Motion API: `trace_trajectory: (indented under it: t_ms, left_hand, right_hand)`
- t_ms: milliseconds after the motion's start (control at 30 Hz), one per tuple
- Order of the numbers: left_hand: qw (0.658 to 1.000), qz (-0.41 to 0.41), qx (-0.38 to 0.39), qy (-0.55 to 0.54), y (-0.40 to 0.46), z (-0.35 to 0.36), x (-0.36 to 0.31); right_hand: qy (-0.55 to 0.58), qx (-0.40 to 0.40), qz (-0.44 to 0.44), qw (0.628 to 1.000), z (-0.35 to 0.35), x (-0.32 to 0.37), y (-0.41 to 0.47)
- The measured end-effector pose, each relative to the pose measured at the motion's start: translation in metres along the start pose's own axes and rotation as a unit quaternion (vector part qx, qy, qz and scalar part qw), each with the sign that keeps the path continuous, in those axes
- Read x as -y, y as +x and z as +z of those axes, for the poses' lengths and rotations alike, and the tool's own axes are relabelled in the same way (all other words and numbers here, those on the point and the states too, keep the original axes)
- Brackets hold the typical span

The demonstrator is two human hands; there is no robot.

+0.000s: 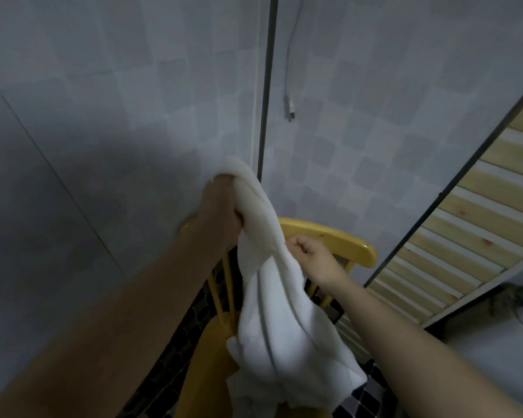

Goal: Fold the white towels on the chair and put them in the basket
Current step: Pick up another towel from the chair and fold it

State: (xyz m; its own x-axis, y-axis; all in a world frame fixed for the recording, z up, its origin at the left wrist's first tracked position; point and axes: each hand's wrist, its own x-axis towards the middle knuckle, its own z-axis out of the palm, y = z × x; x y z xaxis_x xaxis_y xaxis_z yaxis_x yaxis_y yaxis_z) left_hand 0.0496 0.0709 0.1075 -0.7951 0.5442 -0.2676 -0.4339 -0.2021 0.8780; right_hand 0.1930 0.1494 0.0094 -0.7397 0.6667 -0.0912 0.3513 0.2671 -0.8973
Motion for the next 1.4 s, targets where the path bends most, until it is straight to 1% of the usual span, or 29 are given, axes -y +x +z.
trace_trajectory:
  t_ms: [33, 67, 133, 200, 233, 267, 333, 367, 400, 433, 467, 500, 533, 567, 600, 633, 667, 733, 800, 833, 867, 933, 967, 1033, 1100, 1200, 1233, 1300, 1400]
  left_hand:
    - [0.999, 0.021, 0.003, -0.042, 0.004, -0.003, 0.000]
    - [0.998, 0.045, 0.016, -0.039, 0.006, -0.006, -0.004]
    - [0.995, 0.090, 0.007, 0.051, 0.013, -0.015, -0.014]
    - [0.972, 0.137, 0.062, 0.180, 0.012, -0.021, -0.021]
    - [0.947, 0.167, 0.089, 0.261, 0.008, -0.024, -0.021]
    - [0.905, 0.216, 0.110, 0.350, 0.001, -0.027, -0.019]
    - [0.796, 0.318, 0.183, 0.482, -0.008, -0.030, -0.008]
    - [0.754, 0.331, 0.225, 0.521, -0.012, -0.030, -0.004]
    - [0.733, 0.315, 0.245, 0.551, -0.014, -0.028, 0.000]
    - [0.734, 0.292, 0.242, 0.564, -0.017, -0.025, 0.001]
    - [0.749, 0.273, 0.214, 0.564, -0.016, -0.022, 0.003]
    - [0.751, 0.273, 0.185, 0.572, -0.014, -0.021, 0.003]
    - [0.718, 0.286, 0.174, 0.610, -0.011, -0.021, 0.004]
    - [0.671, 0.302, 0.173, 0.655, -0.009, -0.022, 0.003]
    - [0.644, 0.321, 0.179, 0.671, -0.008, -0.026, 0.002]
    - [0.644, 0.325, 0.184, 0.668, -0.005, -0.031, 0.001]
    - [0.684, 0.331, 0.174, 0.627, -0.003, -0.038, -0.001]
    - [0.796, 0.322, 0.151, 0.490, -0.008, -0.046, -0.012]
    - [0.865, 0.298, 0.142, 0.377, -0.013, -0.051, -0.025]
    - [0.886, 0.285, 0.146, 0.335, -0.016, -0.051, -0.032]
    - [0.896, 0.282, 0.149, 0.308, -0.018, -0.051, -0.039]
    - [0.918, 0.267, 0.138, 0.259, -0.021, -0.050, -0.051]
    - [0.934, 0.244, 0.121, 0.231, -0.021, -0.049, -0.057]
    - [0.959, 0.191, 0.090, 0.189, -0.016, -0.049, -0.062]
    - [0.958, 0.184, 0.073, 0.208, -0.008, -0.056, -0.060]
    - [0.925, 0.193, 0.080, 0.318, 0.010, -0.077, -0.047]
    - [0.913, 0.174, 0.097, 0.355, 0.013, -0.083, -0.042]
    - [0.887, 0.149, 0.135, 0.416, 0.012, -0.085, -0.030]
    - [0.839, 0.147, 0.232, 0.470, 0.004, -0.080, -0.010]
  right_hand:
    - [0.015, 0.006, 0.007, 1.000, 0.003, 0.000, 0.000]
    - [0.024, 0.009, 0.019, 0.999, 0.005, 0.005, -0.001]
    - [0.033, 0.006, 0.009, 0.999, 0.004, 0.019, 0.004]
    - [0.031, 0.006, -0.015, 0.999, 0.000, 0.047, 0.011]
    - [0.015, 0.011, -0.035, 0.999, -0.002, 0.062, 0.016]
    - [-0.010, 0.025, -0.046, 0.999, -0.004, 0.078, 0.018]
    - [-0.032, 0.035, -0.025, 0.999, -0.010, 0.103, 0.024]
    - [-0.030, 0.042, -0.012, 0.999, -0.013, 0.115, 0.025]
    - [-0.035, 0.054, -0.001, 0.998, -0.015, 0.124, 0.026]
    - [-0.028, 0.051, -0.001, 0.998, -0.016, 0.133, 0.026]
    - [-0.018, 0.047, -0.010, 0.999, -0.016, 0.138, 0.029]
    - [0.016, 0.039, -0.017, 0.999, -0.014, 0.142, 0.029]
    - [0.052, 0.032, -0.029, 0.998, -0.011, 0.143, 0.029]
    - [0.072, 0.023, -0.047, 0.996, -0.008, 0.141, 0.028]
    - [0.073, 0.015, -0.069, 0.995, -0.004, 0.135, 0.028]
    - [0.064, 0.006, -0.093, 0.994, 0.000, 0.128, 0.026]
    - [0.062, 0.001, -0.116, 0.991, 0.003, 0.118, 0.024]
    - [0.067, 0.025, -0.114, 0.991, 0.006, 0.096, 0.021]
    - [0.022, 0.084, -0.083, 0.993, 0.010, 0.080, 0.017]
    - [-0.030, 0.108, -0.074, 0.991, 0.013, 0.075, 0.014]
    - [-0.082, 0.116, -0.074, 0.987, 0.018, 0.071, 0.013]
    - [-0.178, 0.078, -0.062, 0.979, 0.023, 0.067, 0.013]
    - [-0.194, 0.065, -0.033, 0.978, 0.024, 0.063, 0.015]
    - [-0.154, 0.074, 0.046, 0.984, 0.021, 0.060, 0.015]
    - [-0.159, 0.076, 0.091, 0.980, 0.019, 0.059, 0.016]
    - [-0.244, 0.028, 0.082, 0.966, 0.014, 0.059, 0.018]
    - [-0.234, 0.009, 0.082, 0.969, 0.012, 0.061, 0.019]
    - [-0.159, -0.019, 0.101, 0.982, 0.005, 0.073, 0.018]
    - [-0.073, 0.013, 0.102, 0.992, 0.002, 0.097, 0.014]
